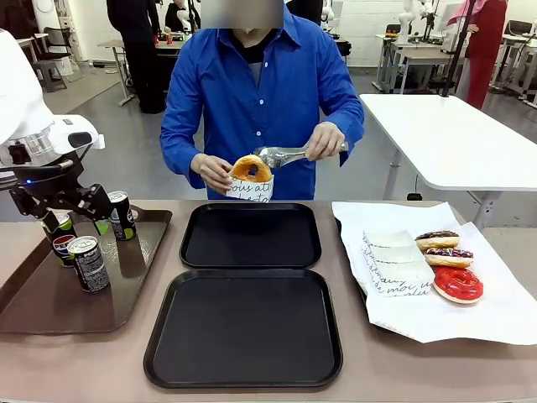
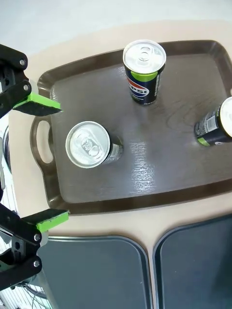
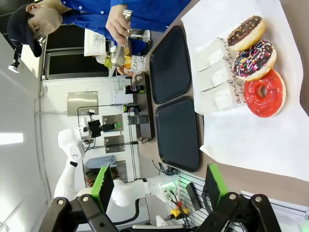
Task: Set up donuts and drinks on trays.
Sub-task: Pick up one Pepsi coke and place it on the Flat Tray.
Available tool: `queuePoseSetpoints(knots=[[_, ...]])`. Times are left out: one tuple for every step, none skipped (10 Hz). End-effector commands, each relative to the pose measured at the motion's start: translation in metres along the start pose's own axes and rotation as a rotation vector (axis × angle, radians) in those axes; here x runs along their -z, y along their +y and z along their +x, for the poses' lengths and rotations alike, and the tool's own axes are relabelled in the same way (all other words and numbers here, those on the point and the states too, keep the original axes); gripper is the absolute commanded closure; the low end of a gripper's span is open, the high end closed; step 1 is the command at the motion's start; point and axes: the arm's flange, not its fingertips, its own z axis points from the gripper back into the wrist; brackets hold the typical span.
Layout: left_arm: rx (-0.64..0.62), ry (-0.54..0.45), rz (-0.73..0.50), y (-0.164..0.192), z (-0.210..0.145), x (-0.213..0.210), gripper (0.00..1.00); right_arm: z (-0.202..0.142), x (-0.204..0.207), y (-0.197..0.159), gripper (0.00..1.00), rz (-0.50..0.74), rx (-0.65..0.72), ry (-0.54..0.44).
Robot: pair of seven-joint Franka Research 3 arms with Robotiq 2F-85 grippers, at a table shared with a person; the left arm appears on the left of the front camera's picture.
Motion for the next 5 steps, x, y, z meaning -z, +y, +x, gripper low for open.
queuePoseSetpoints(knots=[[0.024, 0.027, 0.013, 0.009, 0.016, 0.009, 0.0, 0.0, -0.001, 0.0, 0.0, 0.014, 0.0, -0.007], [0.027, 0.066, 0.013, 0.01, 0.025, 0.014, 0.0, 0.0, -0.001, 0.0, 0.0, 0.014, 0.0, -0.007], [0.012, 0.075, 0.032, 0.013, 0.031, 0.02, 0.0, 0.0, -0.001, 0.0, 0.0, 0.014, 0.0, -0.007], [-0.006, 0.094, 0.032, 0.015, 0.033, 0.029, 0.0, 0.0, -0.001, 0.0, 0.0, 0.014, 0.0, -0.007], [-0.032, 0.102, 0.017, 0.016, 0.035, 0.036, 0.0, 0.0, -0.001, 0.0, 0.0, 0.014, 0.0, -0.007]])
